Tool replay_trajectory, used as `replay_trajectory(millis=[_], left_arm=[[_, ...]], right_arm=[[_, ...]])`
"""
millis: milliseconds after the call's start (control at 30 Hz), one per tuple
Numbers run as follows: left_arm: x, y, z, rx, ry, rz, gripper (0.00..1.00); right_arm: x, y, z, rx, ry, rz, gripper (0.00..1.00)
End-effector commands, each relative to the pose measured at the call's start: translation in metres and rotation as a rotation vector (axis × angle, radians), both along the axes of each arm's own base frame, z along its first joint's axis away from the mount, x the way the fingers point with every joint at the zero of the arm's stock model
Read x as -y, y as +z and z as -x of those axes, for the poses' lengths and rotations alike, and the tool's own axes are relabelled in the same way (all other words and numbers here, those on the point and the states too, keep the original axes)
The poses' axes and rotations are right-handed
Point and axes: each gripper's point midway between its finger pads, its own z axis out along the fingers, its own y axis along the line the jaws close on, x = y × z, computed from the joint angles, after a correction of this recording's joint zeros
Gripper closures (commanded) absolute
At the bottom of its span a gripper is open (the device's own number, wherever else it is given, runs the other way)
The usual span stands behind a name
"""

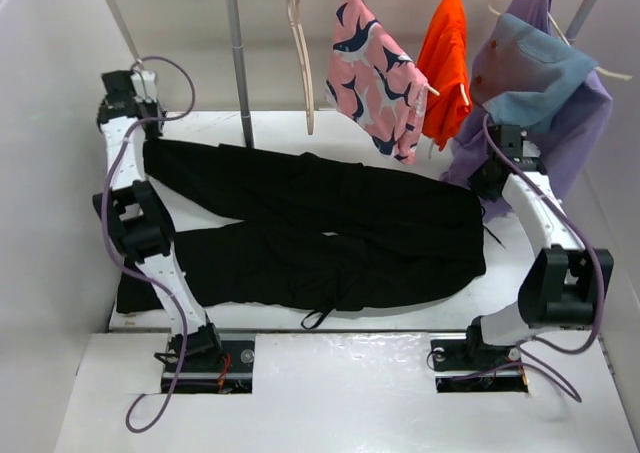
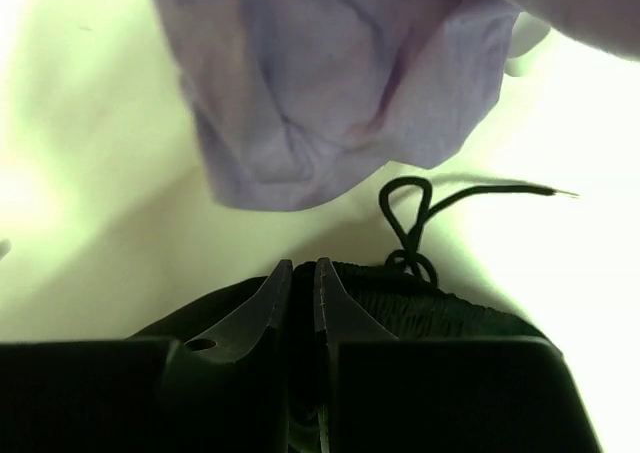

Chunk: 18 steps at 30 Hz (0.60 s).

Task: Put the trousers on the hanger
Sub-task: Fold the trousers at the center of the board.

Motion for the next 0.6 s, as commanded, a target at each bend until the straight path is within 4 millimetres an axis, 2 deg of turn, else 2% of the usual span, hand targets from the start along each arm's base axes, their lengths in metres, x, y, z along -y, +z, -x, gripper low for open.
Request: replay_trajectory(millis=[0,67,100,167,200,233,300,400,433,467,567], left_arm=[[-0.038,0.096,0.042,0.121,0.055,-0.140,1.00],[-0.037,0.094,0.055,0.097,0.049,-0.131,1.00],[-0.039,0.085,0.071,0.053,0.052,-0.124,1.00],[-0.036,0.074,0.087,0.007,0.041,-0.110,1.00],[-0.032,0.056,0.097,-0.046,0.032,-0.095,1.00],[-0.034,0.060,0.107,-0.044,0.038,-0.102,1.00],[-0.030,0.052,0.122,-0.069,0.038,-0.078,1.00],[-0.018,0.034,0.155,-0.142,0.002,-0.055,1.00],[-0.016,0.019,0.168,-0.181,0.001,-0.043,1.00],[-0.017,0.024,0.178,-0.179,0.010,-0.061,1.00],[-0.014,0.024,0.194,-0.175,-0.008,-0.089,1.00]], right_arm=[[0.037,0.026,0.013,0.070,-0.099,0.080,1.00],[0.040,0.030,0.018,0.080,-0.104,0.086,1.00],[0.040,0.035,0.016,0.098,-0.104,0.087,1.00],[0.037,0.034,0.018,0.096,-0.084,0.077,1.00],[0.037,0.034,0.018,0.096,-0.084,0.077,1.00],[0.035,0.036,0.019,0.103,-0.068,0.071,1.00],[0.029,0.036,0.017,0.121,-0.047,0.045,1.00],[0.028,0.041,0.027,0.131,-0.038,0.053,1.00],[0.028,0.042,0.030,0.131,-0.029,0.060,1.00],[0.027,0.047,0.036,0.149,-0.029,0.062,1.00],[0.026,0.053,0.049,0.164,-0.011,0.080,1.00]])
